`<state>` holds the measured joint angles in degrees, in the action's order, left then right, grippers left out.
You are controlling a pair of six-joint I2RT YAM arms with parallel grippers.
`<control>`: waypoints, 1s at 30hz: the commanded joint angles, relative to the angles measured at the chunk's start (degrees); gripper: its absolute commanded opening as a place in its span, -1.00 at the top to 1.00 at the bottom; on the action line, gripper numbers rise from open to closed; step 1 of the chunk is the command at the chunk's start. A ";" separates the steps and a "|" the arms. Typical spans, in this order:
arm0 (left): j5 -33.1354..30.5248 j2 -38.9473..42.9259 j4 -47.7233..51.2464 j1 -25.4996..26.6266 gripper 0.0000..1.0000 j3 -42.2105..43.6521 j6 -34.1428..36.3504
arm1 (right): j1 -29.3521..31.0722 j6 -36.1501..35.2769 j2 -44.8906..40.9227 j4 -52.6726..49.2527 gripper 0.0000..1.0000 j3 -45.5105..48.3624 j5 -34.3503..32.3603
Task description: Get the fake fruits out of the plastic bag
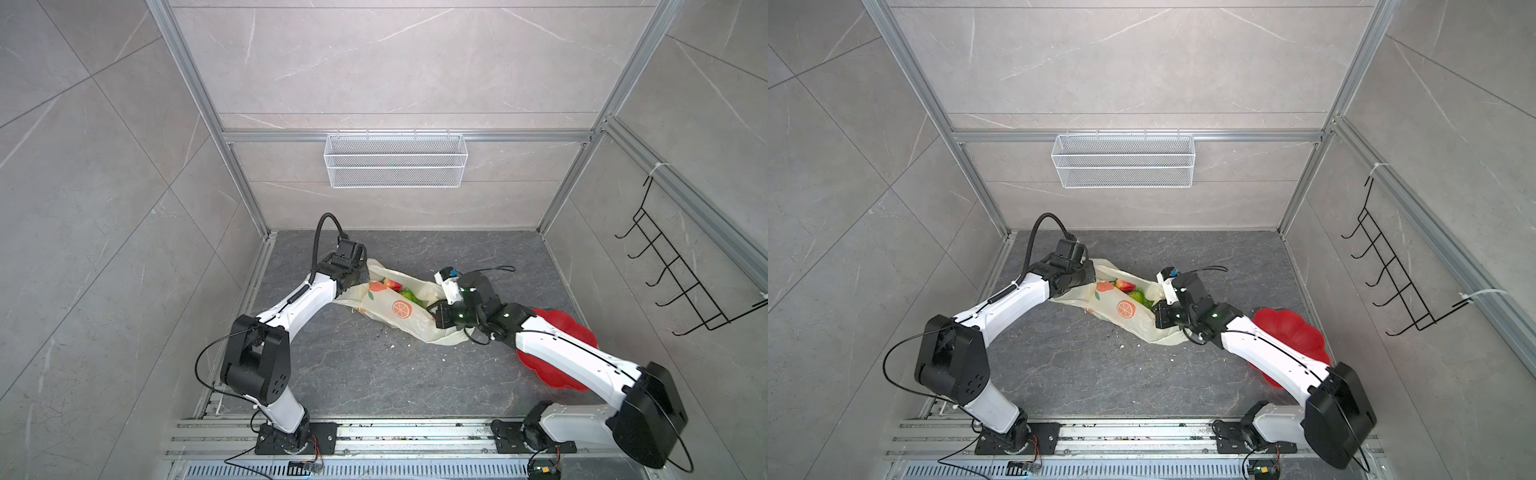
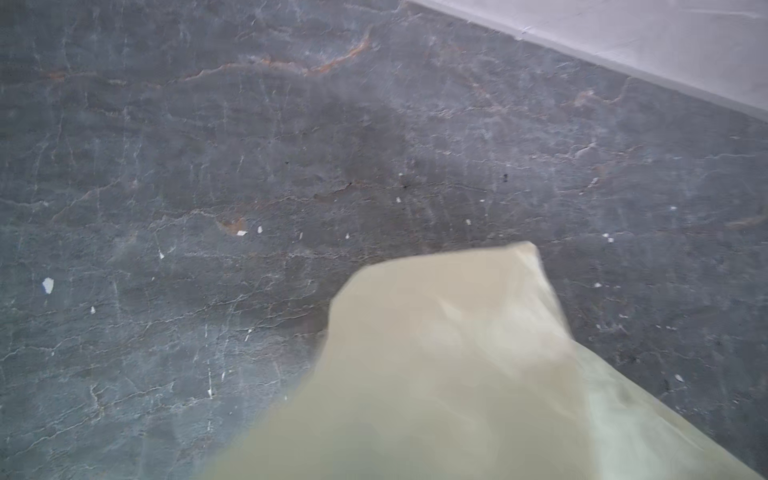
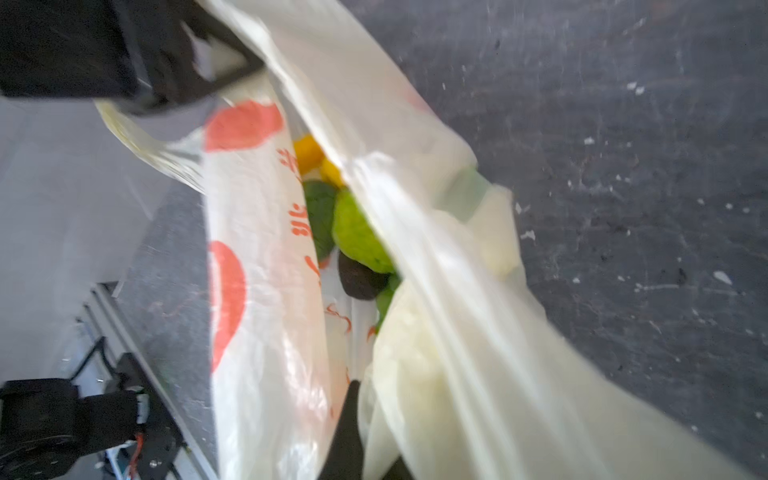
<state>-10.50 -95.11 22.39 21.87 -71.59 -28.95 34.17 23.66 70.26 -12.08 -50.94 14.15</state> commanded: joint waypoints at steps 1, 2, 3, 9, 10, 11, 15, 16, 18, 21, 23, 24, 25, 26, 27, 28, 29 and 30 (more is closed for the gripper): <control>2.54 0.72 -0.92 -4.26 1.00 3.86 -2.36 | -4.91 4.10 -5.35 7.81 1.00 3.88 4.44; 4.21 1.31 -2.38 -5.50 1.00 5.82 -2.94 | -6.45 5.54 -6.03 9.04 1.00 5.02 4.54; 5.60 2.25 -4.10 -6.63 1.00 8.07 -3.66 | -8.65 7.62 -6.34 10.45 1.00 6.51 5.03; 11.39 6.52 -9.23 -8.70 1.00 14.84 -3.35 | -20.34 19.36 0.18 18.47 1.00 12.46 11.80; 12.71 7.07 -10.04 -8.58 1.00 15.26 -3.18 | -20.55 19.39 1.85 19.66 1.00 12.46 12.58; 13.71 7.39 -10.81 -7.95 1.00 15.48 -2.99 | -19.94 19.31 3.20 19.58 1.00 11.83 12.57; 13.31 7.27 -10.58 -2.10 1.00 12.76 -0.01 | -14.82 17.83 7.85 17.86 1.00 8.26 10.86; 13.06 6.88 -10.28 -0.28 1.00 11.66 0.54 | -13.18 16.97 8.37 16.89 1.00 7.15 9.95; 12.97 6.28 -10.26 2.64 1.00 9.92 1.35 | -10.28 15.00 8.95 14.52 1.00 5.15 7.93; 12.00 4.98 -9.40 6.99 1.00 6.58 3.86 | -7.60 12.55 9.42 11.34 1.00 2.65 6.64; 10.83 3.62 -7.72 8.93 1.00 4.25 5.54 | -7.07 11.42 8.98 10.59 1.00 1.77 7.74; 10.62 3.19 -7.45 9.24 1.00 3.69 5.74 | -7.02 10.96 8.34 10.83 1.00 1.73 8.86; 10.93 3.05 -7.84 9.17 1.00 3.76 5.39 | -7.09 10.48 7.47 11.27 1.00 1.89 9.82; 10.94 3.07 -8.05 8.77 1.00 3.98 5.14 | -7.10 10.27 6.62 11.91 1.00 2.24 10.80; 10.73 3.14 -8.11 8.36 1.00 4.24 4.82 | -7.40 10.32 5.28 13.21 1.00 2.86 12.28; 9.95 3.10 -7.50 7.73 1.00 4.31 4.23 | -7.80 10.79 3.96 15.68 1.00 4.04 14.18; 9.10 2.95 -6.66 6.91 1.00 4.22 3.57 | -8.67 12.07 2.59 18.20 1.00 5.30 16.12; 8.92 2.79 -6.12 6.04 1.00 4.26 3.03 | -9.74 13.47 1.65 20.15 1.00 6.31 17.63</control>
<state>1.02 -91.77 14.59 30.28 -66.63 -25.93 26.22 36.27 76.05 2.59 -46.57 26.48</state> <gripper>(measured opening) 0.043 0.048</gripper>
